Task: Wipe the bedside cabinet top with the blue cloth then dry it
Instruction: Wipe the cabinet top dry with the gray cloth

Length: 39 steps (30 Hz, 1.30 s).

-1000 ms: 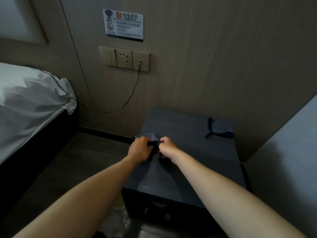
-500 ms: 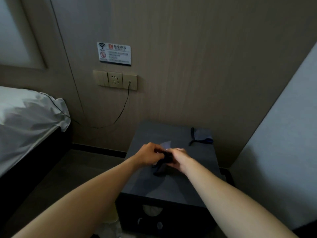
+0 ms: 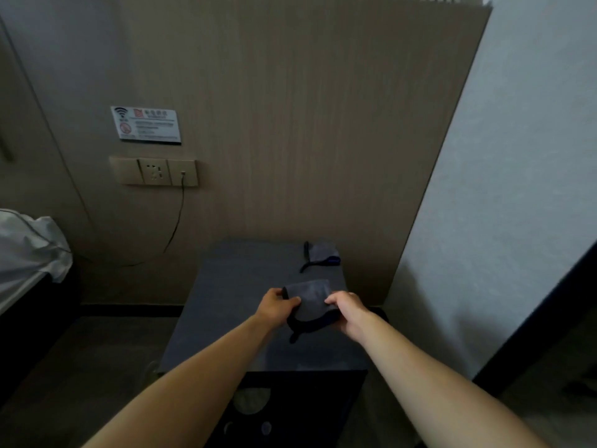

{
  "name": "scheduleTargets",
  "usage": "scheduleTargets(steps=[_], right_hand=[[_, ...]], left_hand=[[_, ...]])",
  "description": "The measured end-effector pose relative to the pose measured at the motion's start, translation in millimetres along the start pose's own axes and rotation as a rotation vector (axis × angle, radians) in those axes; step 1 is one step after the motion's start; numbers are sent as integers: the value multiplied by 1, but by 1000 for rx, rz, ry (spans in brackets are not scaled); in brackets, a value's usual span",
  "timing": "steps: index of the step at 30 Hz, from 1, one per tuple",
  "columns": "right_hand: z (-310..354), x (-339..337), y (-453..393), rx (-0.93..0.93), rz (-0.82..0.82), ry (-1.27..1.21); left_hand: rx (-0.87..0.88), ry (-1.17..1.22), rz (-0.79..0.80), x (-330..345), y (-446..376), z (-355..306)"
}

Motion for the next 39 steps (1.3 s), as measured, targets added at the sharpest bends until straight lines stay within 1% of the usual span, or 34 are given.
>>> scheduleTargets(steps=[3, 6, 11, 13, 15, 17, 19, 20, 21, 22, 25, 27, 30, 36, 39], right_hand=[[-12, -30, 5, 4, -55, 110], [-22, -54, 6, -71, -129, 300], [-38, -85, -5, -142, -269, 530], [-44, -89, -9, -130, -307, 631], [-47, -89, -9, -152, -359, 729], [-42, -84, 0, -264, -414, 931], [-35, -70, 11, -473, -443, 1137], [-35, -62, 16, -564, -432, 1195], [-38, -55, 18, -612, -405, 1230], [-45, -49, 16, -617, -371, 1248], [-67, -40, 0, -508, -267, 1298], [-75, -36, -7, -491, -255, 1369], [-76, -31, -18, -524, -269, 1412], [-56, -21, -51, -562, -253, 1436], [-41, -15, -74, -572, -229, 1438]], left_hand=[[-1, -65, 33, 23, 0, 13], [-11, -174, 30, 44, -3, 25], [60, -452, 29, 72, 8, 27], [138, -551, -10, 79, 13, 28], [288, -737, -73, 85, 22, 19], [457, -856, -69, 101, 35, 13], [539, -888, 8, 119, 48, 19], [543, -909, 45, 126, 52, 25], [544, -940, 70, 132, 54, 32], [555, -999, 86, 137, 54, 38], [547, -1179, 166, 149, 48, 59], [502, -1232, 194, 151, 41, 71], [475, -1312, 195, 152, 31, 75], [395, -1345, 248, 151, -15, 65], [348, -1343, 233, 152, -40, 59]])
Point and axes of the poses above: each hand's wrist, its own y-axis away from the middle knuckle, its own x-axis out of the palm, z = x × y, the point moved 10 cm from there along -y, towards the middle knuckle, and after that the axes turned 2 degrees about x, right-handed, at the moved point
